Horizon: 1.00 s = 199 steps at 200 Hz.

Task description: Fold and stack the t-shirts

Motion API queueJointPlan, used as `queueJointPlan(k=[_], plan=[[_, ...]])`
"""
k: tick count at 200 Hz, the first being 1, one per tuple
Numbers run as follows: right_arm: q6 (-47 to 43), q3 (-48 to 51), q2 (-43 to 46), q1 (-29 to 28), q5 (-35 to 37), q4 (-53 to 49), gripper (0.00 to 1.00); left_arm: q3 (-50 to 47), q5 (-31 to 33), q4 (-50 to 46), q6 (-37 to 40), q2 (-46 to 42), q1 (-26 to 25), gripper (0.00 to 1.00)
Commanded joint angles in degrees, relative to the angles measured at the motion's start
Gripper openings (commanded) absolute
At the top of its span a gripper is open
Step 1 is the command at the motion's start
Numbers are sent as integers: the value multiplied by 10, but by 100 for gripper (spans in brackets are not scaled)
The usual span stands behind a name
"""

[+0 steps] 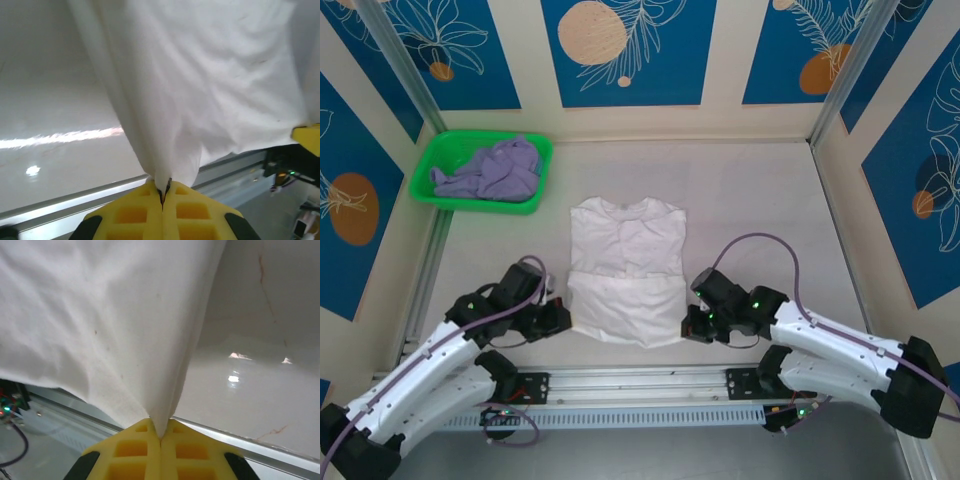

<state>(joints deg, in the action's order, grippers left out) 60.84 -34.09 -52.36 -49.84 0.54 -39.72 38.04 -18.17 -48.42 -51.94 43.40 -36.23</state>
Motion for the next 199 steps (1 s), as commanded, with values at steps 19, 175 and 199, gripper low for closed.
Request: queueJointPlan(k=[19, 175, 199], plan=[[-63, -108, -12, 111, 6, -28, 0, 122, 9, 75, 54, 114, 36, 0], [-155, -629, -608, 374, -133, -10, 0, 516, 14, 147, 113, 635, 250, 0], [-130, -740, -725, 392, -189, -18, 0, 611, 4, 119, 112, 735, 267, 0]])
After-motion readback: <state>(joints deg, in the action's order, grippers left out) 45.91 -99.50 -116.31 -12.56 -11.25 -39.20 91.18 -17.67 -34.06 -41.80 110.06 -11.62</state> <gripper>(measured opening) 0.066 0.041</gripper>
